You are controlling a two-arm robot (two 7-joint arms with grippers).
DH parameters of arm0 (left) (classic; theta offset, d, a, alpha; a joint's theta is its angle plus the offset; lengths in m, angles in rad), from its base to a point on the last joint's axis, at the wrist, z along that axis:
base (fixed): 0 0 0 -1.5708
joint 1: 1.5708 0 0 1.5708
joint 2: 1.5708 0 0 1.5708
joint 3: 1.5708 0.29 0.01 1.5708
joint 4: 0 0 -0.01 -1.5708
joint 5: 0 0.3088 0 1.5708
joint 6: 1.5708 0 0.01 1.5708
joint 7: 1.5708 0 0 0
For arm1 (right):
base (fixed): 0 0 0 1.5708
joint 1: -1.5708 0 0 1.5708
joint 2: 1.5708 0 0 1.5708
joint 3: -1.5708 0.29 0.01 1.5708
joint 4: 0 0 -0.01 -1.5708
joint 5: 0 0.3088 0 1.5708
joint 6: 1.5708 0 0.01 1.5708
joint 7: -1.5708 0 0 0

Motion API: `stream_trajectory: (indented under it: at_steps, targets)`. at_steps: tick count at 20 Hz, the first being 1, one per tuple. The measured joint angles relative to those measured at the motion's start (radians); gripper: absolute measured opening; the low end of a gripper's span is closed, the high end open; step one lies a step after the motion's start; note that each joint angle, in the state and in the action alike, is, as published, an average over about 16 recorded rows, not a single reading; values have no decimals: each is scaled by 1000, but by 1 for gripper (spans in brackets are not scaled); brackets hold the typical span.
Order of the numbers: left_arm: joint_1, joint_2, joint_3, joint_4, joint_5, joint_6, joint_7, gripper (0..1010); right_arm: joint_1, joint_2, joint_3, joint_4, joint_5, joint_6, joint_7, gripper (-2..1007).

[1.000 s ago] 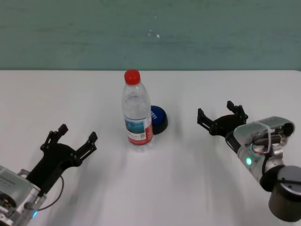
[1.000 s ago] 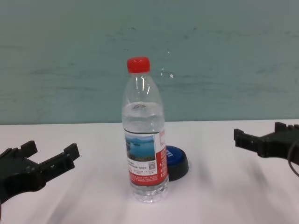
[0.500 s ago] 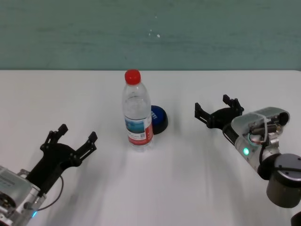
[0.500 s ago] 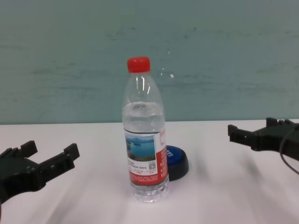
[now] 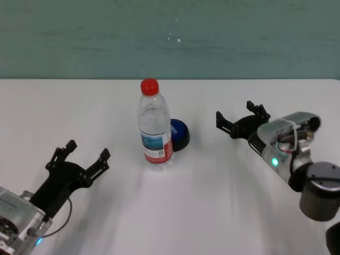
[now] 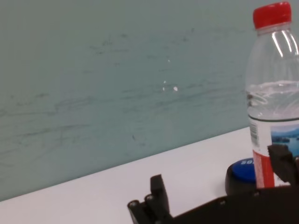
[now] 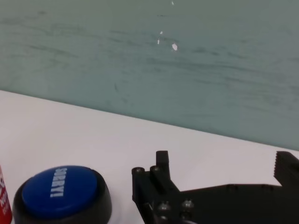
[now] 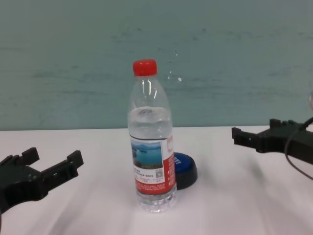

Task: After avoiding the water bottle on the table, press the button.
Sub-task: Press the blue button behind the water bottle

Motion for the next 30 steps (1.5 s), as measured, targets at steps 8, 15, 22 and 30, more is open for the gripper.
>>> stream_trajectory:
  at_steps: [8, 15, 22, 30]
  targets:
    - [0, 0, 0, 0, 0, 0, 0, 1010, 67, 5, -30, 72, 3, -8, 34, 1004]
    - [0, 0, 0, 0, 0, 0, 0, 1010, 118, 4, -57, 130, 6, -15, 53, 1004]
    - [0, 0, 0, 0, 0, 0, 0, 1010, 163, 1, -78, 188, 10, -22, 70, 1004]
    - [0, 0, 0, 0, 0, 0, 0, 1010, 207, 0, -98, 245, 16, -28, 91, 1004]
